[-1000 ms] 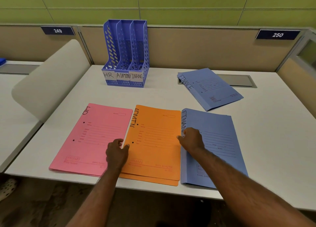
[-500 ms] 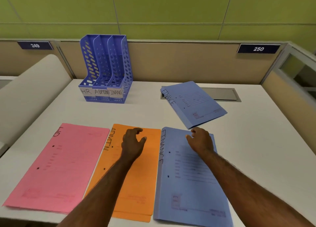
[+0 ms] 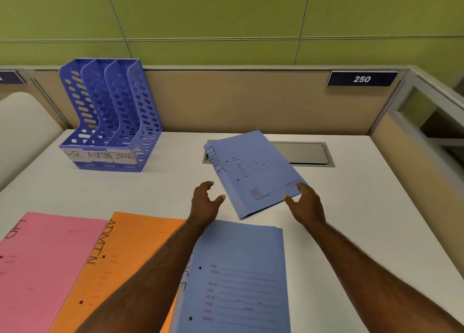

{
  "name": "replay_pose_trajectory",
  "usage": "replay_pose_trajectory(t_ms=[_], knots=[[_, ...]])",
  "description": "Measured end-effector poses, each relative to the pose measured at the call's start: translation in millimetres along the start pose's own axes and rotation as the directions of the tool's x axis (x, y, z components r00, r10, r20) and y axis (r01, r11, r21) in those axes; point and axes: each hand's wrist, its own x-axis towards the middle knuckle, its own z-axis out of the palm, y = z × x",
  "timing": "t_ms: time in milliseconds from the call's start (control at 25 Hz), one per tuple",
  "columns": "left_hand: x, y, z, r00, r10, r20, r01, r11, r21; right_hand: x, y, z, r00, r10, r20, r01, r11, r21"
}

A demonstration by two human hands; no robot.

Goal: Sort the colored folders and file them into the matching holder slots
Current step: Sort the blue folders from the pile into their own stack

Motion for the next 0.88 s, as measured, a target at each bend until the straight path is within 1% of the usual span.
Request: replay_pose_trajectory(t_ms=[160,320,440,520,560,640,720,760,880], knots=[[27,5,23,0.990,-0.142,0.014,0.142,0.986,-0.085,40,17,-1,1.000,-0.002,0.026,0.001,0.999,0.038],[49,1,37,0.965,-0.260,0.038,0.262,0.956,-0.129,70,32,8,0.996,0.046,0.073,-0.049,0.998,0.043],[60,-3,44,0.947,-0.316,0.057,0.321,0.932,-0.167,82,43,14,0.991,0.073,0.111,-0.077,0.997,0.028],[67,-4,48,0.939,-0.339,0.062,0.345,0.922,-0.177,88,48,17,0.992,0.059,0.111,-0.059,0.998,-0.002],[69,-4,51,0.934,-0.351,0.070,0.358,0.910,-0.208,90,50,18,0.994,0.045,0.104,-0.043,0.999,-0.018],[74,-2,56,0.917,-0.380,0.118,0.397,0.850,-0.346,93,52,19,0.995,0.027,0.093,-0.024,0.999,-0.031],[78,-1,61,0.887,-0.430,0.168,0.455,0.752,-0.477,94,54,18,0.996,0.009,0.093,-0.005,0.999,-0.043],[80,-1,62,0.872,-0.455,0.181,0.479,0.717,-0.507,93,54,18,0.996,0.002,0.093,0.002,0.999,-0.041],[83,0,61,0.865,-0.450,0.222,0.494,0.687,-0.533,91,56,19,0.998,-0.005,0.067,0.005,1.000,-0.005]])
